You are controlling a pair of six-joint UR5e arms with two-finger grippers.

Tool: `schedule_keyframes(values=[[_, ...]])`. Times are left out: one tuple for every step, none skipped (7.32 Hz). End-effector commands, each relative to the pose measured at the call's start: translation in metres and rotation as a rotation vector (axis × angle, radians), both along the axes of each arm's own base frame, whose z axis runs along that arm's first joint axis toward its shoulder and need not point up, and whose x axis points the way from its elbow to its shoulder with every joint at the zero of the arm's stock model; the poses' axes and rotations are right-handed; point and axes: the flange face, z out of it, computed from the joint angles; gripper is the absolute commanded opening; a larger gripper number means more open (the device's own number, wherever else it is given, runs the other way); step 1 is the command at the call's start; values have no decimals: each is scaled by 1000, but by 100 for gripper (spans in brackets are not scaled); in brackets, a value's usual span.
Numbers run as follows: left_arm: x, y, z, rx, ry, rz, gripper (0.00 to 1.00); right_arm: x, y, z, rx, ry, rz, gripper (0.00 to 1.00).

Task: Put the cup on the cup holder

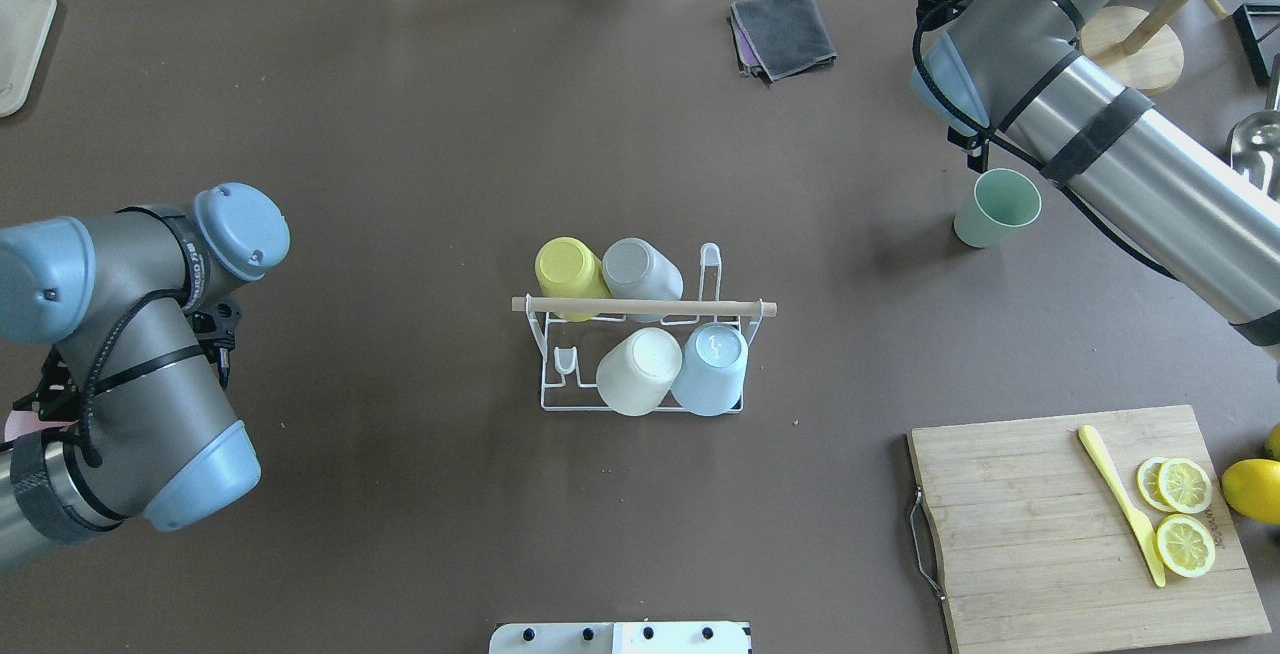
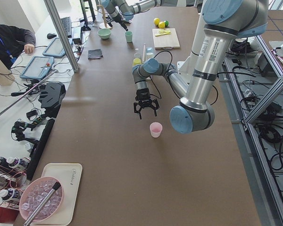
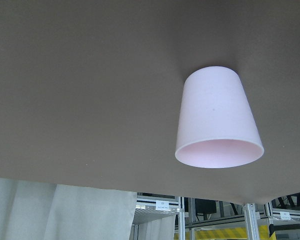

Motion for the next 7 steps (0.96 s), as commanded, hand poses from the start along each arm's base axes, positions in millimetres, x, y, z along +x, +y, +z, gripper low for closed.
schedule_keyframes(values=[[21, 12, 11, -15, -29, 43, 98, -1, -8, 23, 46, -46, -114, 92], [24, 14, 3, -6, -11, 48, 98, -4, -17, 29, 68, -59, -111, 92], [28, 12, -7, 1, 4, 47, 98, -9, -21, 27, 90, -57, -122, 92], [31, 11, -9, 4, 13, 41, 98, -9, -24, 24, 122, -33, -125, 79], [33, 11, -6, 3, 8, 43, 98, -10, -24, 24, 120, -35, -126, 78], [41, 15, 2, 5, -12, 28, 98, -16, -27, 37, 83, -19, -125, 100], [47, 13, 10, 11, -5, 26, 98, -21, -34, 29, 68, -16, -123, 100]])
